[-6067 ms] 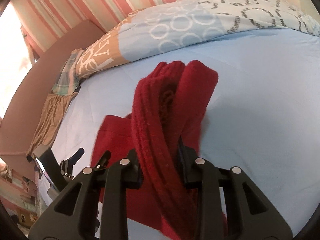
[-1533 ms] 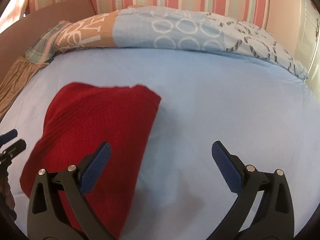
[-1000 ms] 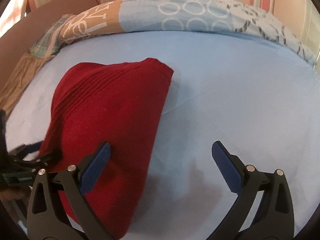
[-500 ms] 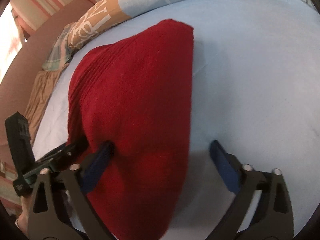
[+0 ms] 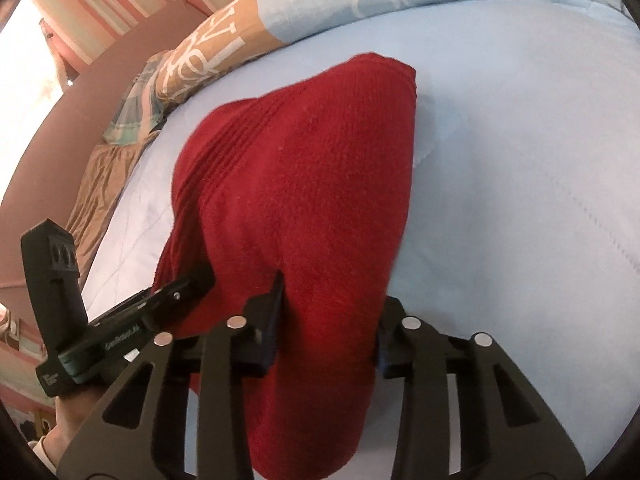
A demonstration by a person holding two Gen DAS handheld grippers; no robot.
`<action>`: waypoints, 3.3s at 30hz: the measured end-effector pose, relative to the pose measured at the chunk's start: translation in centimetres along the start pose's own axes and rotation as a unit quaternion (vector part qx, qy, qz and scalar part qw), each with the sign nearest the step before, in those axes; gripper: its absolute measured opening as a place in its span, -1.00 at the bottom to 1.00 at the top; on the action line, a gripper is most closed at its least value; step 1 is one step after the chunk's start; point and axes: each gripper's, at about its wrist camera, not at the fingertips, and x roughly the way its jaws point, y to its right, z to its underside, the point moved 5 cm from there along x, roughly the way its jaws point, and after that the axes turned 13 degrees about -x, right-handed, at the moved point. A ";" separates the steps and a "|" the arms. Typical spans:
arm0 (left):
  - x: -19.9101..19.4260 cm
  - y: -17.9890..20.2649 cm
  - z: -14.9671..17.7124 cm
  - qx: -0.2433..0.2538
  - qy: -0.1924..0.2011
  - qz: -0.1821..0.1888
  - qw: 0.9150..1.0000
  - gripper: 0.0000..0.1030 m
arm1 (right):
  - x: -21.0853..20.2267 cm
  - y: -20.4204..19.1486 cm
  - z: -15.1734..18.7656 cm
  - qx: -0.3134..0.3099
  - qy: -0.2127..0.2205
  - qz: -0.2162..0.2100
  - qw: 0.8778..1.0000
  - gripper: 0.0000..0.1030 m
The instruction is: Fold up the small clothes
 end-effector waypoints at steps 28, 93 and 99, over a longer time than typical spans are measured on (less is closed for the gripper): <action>-9.7 18.2 4.9 0.095 0.089 0.050 0.990 -0.33 | -20.1 3.1 1.3 -0.087 0.143 0.084 0.982 -0.48; -28.4 8.3 27.6 0.093 0.186 -0.108 0.972 0.96 | -32.5 -9.1 24.6 -0.069 0.130 0.285 0.947 0.94; -28.9 8.5 27.7 0.082 0.189 -0.100 0.974 0.96 | -32.2 -9.2 24.7 -0.070 0.128 0.283 0.948 0.94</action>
